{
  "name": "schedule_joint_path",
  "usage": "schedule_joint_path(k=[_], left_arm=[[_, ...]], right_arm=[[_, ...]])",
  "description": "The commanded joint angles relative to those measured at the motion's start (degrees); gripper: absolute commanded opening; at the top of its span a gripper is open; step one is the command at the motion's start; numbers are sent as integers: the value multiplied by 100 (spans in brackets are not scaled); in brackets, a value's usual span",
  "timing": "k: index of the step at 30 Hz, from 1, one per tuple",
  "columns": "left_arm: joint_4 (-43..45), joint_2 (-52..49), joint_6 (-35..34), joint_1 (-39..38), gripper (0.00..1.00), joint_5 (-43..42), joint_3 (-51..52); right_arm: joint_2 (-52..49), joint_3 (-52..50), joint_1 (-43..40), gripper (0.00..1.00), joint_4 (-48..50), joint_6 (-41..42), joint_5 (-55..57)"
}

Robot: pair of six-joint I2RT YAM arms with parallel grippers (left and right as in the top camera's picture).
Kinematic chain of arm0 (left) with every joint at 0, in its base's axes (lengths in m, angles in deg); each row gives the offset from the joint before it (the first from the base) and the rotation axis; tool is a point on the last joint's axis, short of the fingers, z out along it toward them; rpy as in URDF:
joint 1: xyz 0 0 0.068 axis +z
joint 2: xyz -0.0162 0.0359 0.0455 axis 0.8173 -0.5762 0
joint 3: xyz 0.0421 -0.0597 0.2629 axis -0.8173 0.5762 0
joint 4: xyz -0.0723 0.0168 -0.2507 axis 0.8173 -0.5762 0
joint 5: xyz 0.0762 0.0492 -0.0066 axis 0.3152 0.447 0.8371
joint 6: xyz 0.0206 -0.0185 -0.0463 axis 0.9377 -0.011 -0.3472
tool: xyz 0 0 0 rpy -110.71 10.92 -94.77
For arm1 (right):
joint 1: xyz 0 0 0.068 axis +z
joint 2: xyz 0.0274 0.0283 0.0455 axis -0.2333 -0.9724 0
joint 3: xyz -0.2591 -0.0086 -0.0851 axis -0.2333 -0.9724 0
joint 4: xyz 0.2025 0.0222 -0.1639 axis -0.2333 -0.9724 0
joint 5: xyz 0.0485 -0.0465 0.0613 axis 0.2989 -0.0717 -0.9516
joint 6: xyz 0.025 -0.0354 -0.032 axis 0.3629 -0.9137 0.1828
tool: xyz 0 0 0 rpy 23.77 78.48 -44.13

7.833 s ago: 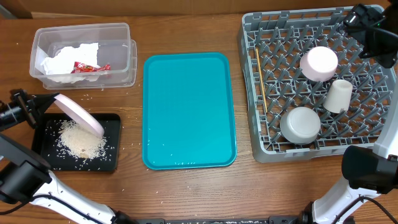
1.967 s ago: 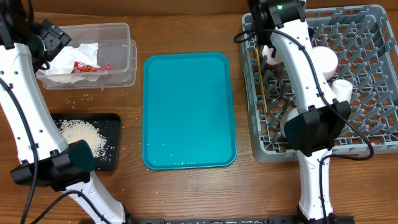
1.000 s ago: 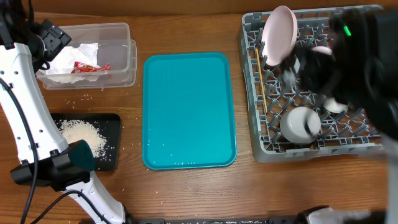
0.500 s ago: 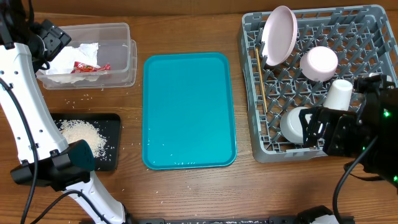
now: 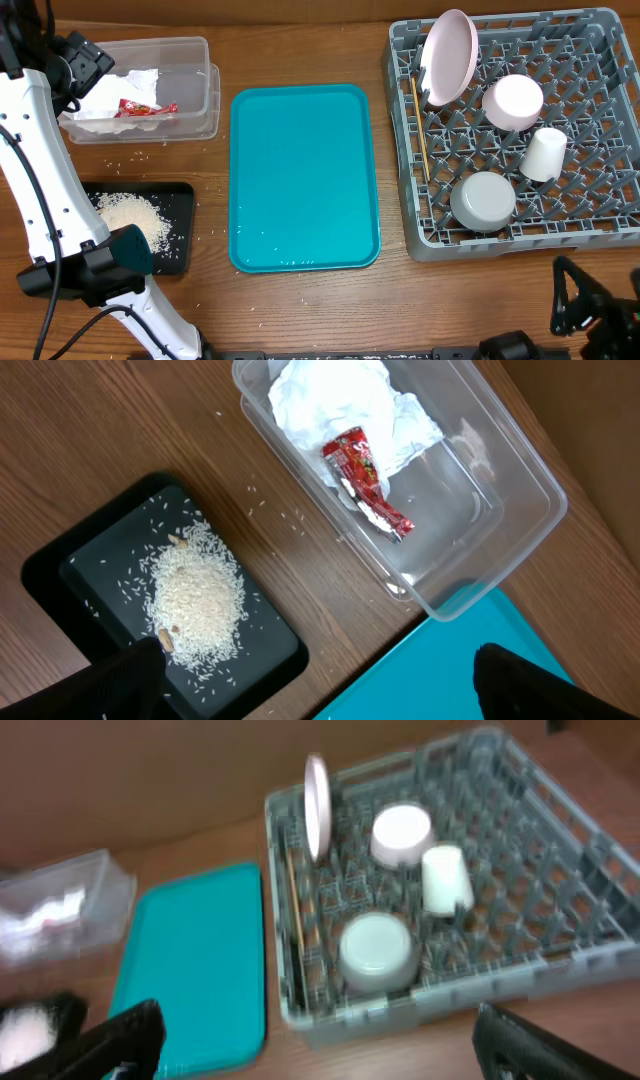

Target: Sort waste into correct bins and load items into the dishwasher

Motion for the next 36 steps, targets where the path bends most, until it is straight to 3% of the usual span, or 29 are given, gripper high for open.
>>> schedule_joint_path(k=[1, 10, 20, 28, 36], left_arm=[[4, -7, -33, -13, 100, -7, -39], [4, -7, -35, -13, 100, -7, -39], [4, -7, -33, -13, 100, -7, -39], [7, -7, -35, -13, 100, -7, -39], [9, -7, -35, -13, 100, -7, -39]], right_arm=[[815, -1403, -407, 100, 901, 44, 205], [2750, -5084, -935, 100, 3958, -24, 186], [3523, -8024, -984, 100, 7324, -398, -538], [4035, -9121, -1032, 100, 8668, -474, -688], [4035, -9993, -1641, 100, 10100, -518, -1158]])
